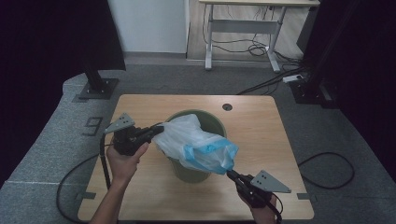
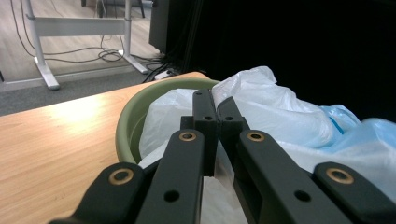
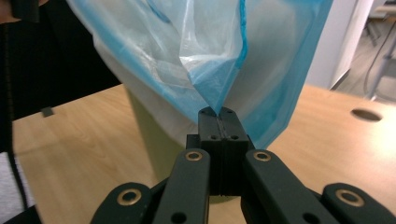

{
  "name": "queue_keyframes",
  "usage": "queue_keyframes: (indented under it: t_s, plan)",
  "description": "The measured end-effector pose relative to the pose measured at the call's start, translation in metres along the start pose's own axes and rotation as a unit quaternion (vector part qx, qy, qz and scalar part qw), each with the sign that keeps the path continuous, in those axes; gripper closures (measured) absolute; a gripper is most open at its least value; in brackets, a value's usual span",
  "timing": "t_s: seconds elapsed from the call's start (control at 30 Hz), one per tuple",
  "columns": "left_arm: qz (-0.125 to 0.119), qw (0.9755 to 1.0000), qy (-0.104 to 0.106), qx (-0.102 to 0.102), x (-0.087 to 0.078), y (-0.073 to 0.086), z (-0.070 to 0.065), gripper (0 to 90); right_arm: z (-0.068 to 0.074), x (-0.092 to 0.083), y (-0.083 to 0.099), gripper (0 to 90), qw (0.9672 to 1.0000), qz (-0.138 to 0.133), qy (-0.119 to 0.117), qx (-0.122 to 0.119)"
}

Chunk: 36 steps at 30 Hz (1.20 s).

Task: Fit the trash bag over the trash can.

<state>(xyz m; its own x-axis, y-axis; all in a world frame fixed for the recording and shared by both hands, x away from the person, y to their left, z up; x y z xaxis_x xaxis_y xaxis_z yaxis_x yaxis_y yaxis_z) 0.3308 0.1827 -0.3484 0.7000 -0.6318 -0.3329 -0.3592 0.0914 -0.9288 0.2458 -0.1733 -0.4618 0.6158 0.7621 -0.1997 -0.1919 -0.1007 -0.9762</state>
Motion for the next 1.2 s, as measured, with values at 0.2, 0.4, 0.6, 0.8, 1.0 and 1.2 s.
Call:
queue_keyframes:
  t_s: [0.2,0.4,0.6,0.8,1.0,1.2]
  plan:
    - [0.004,0.9999,-0.003,0.011,-0.001,0.003,-0.003,89.8,0.001,-0.015,-0.008,56.7,0.9989,-0.045,0.011,0.001]
    - [0.006,0.9998,-0.003,0.018,0.001,0.005,-0.005,89.8,0.0,-0.028,-0.04,52.2,0.9977,-0.067,0.01,0.004]
    - [0.004,0.9998,-0.001,0.019,0.0,0.007,-0.005,89.7,-0.006,-0.02,-0.052,52.6,0.9983,-0.048,0.025,0.02]
    - [0.002,0.9998,0.0,0.02,0.001,0.009,-0.005,89.7,-0.018,-0.007,-0.054,82.1,0.9966,-0.052,0.016,0.063]
    - [-0.016,0.9997,-0.009,0.016,-0.006,0.009,0.001,89.7,-0.01,-0.006,-0.043,89.1,0.9979,-0.054,0.024,0.026]
    - [-0.021,0.9996,-0.014,0.011,-0.016,0.011,0.006,89.7,-0.001,-0.005,-0.011,89.1,0.9993,-0.025,0.008,0.026]
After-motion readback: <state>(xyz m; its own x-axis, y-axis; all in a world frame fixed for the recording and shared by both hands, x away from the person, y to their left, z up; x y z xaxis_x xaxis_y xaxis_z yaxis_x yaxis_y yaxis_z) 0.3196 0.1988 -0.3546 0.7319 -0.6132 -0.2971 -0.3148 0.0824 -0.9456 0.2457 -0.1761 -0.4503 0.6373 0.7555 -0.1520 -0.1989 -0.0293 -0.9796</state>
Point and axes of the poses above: each handheld gripper's, and its own axes: x roughly forward along the jaws, y roughly out of its underside, z roughly to its left, the point moved 2 cm from there along x, roughly forward along the jaws, and after that the axes turned 7 degrees about -y, right-handed, at the moved point
